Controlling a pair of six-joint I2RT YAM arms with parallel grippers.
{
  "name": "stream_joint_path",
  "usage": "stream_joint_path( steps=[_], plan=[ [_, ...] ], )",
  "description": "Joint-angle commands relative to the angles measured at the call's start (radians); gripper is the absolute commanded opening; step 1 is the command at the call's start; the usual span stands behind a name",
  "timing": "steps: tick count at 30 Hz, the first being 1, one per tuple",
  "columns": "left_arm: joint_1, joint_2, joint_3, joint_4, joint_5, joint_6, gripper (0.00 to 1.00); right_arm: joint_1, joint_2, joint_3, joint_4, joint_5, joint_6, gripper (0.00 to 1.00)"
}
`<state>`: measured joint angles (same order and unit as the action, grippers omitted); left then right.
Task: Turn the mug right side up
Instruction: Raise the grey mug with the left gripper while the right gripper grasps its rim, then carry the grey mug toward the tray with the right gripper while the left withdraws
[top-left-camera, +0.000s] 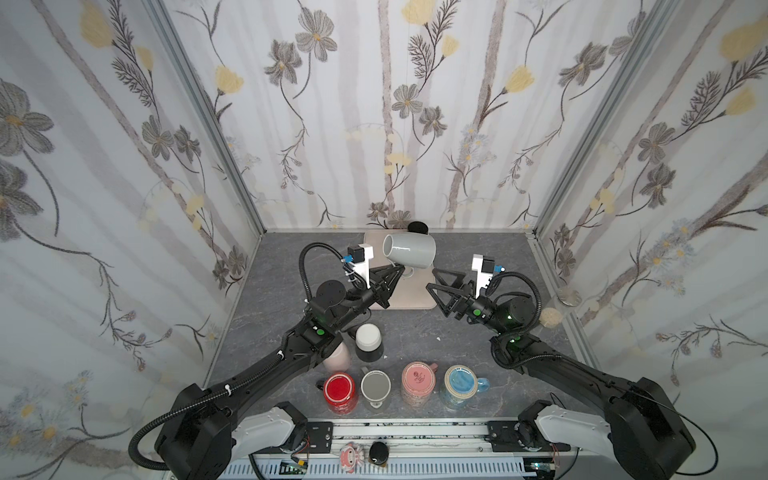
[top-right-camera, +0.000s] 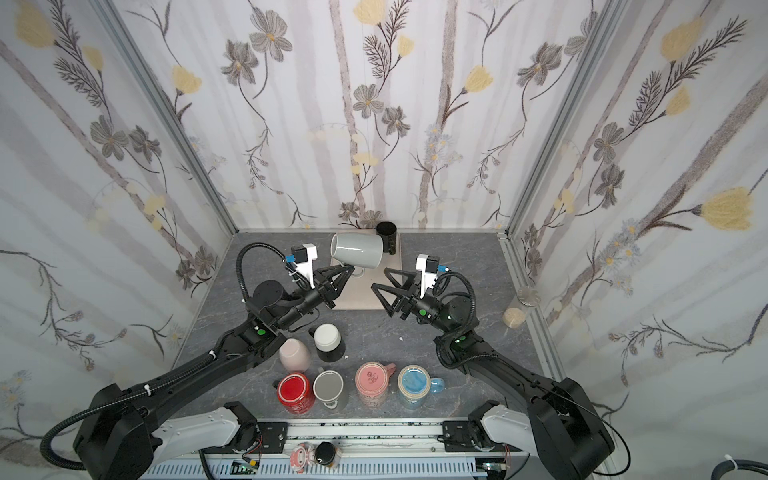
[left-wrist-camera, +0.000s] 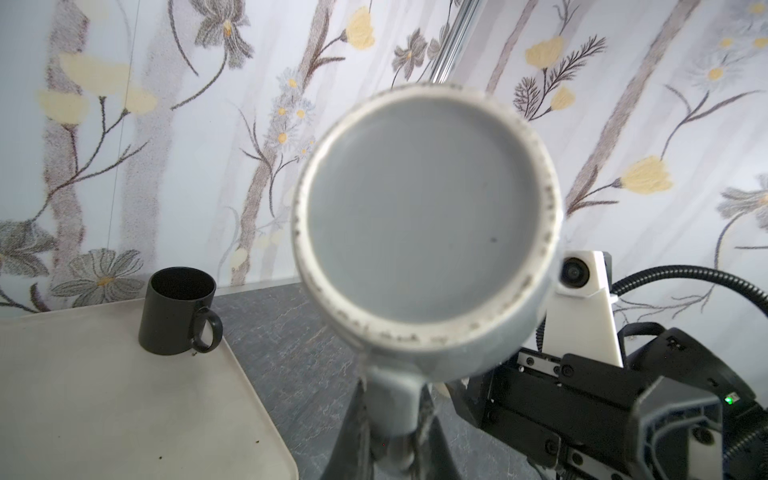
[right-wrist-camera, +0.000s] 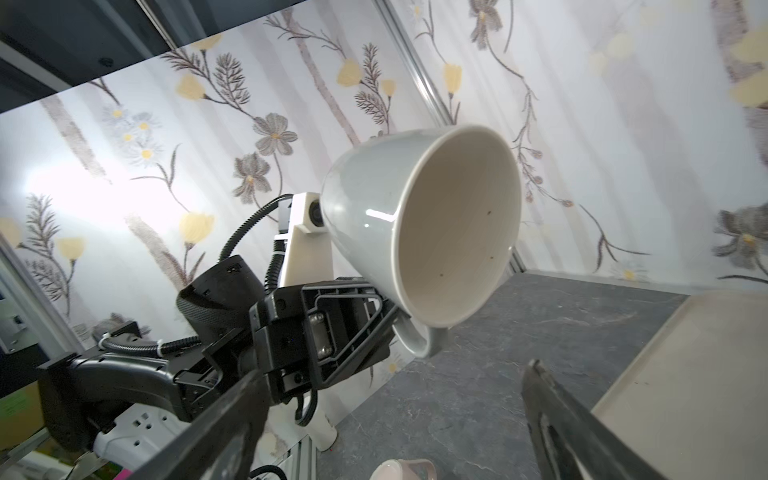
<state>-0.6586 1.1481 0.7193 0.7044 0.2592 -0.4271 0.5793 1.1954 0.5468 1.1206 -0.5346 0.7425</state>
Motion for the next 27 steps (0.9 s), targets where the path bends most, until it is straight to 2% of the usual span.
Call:
stream_joint_path(
  steps=[1, 5, 8, 13, 19, 25, 26, 27],
  plan=[
    [0.002, -0.021, -0.009, 0.214, 0.056, -0.066, 0.00, 0.023, 0.055, 0.025, 0.173, -0.025, 0.047, 0.88],
    [0.004, -0.040, -0.020, 0.249, 0.076, -0.091, 0.00, 0.024, 0.149, 0.036, 0.379, -0.026, 0.156, 0.82],
    [0.006, -0.045, -0.012, 0.221, 0.075, -0.087, 0.00, 0.031, 0.217, 0.080, 0.461, -0.066, 0.225, 0.75],
    [0.008, -0.060, -0.033, 0.246, 0.070, -0.094, 0.00, 0.058, 0.282, 0.124, 0.520, -0.075, 0.257, 0.64],
    [0.008, -0.058, -0.041, 0.263, 0.080, -0.105, 0.00, 0.081, 0.330, 0.161, 0.546, -0.070, 0.270, 0.56],
    [0.008, -0.052, -0.052, 0.275, 0.083, -0.124, 0.00, 0.090, 0.364, 0.186, 0.587, -0.055, 0.303, 0.39],
    [0.008, -0.051, -0.052, 0.275, 0.080, -0.127, 0.00, 0.090, 0.366, 0.189, 0.586, -0.053, 0.305, 0.34],
    [0.007, -0.050, -0.053, 0.276, 0.080, -0.133, 0.00, 0.090, 0.369, 0.189, 0.587, -0.048, 0.311, 0.25]
  ],
)
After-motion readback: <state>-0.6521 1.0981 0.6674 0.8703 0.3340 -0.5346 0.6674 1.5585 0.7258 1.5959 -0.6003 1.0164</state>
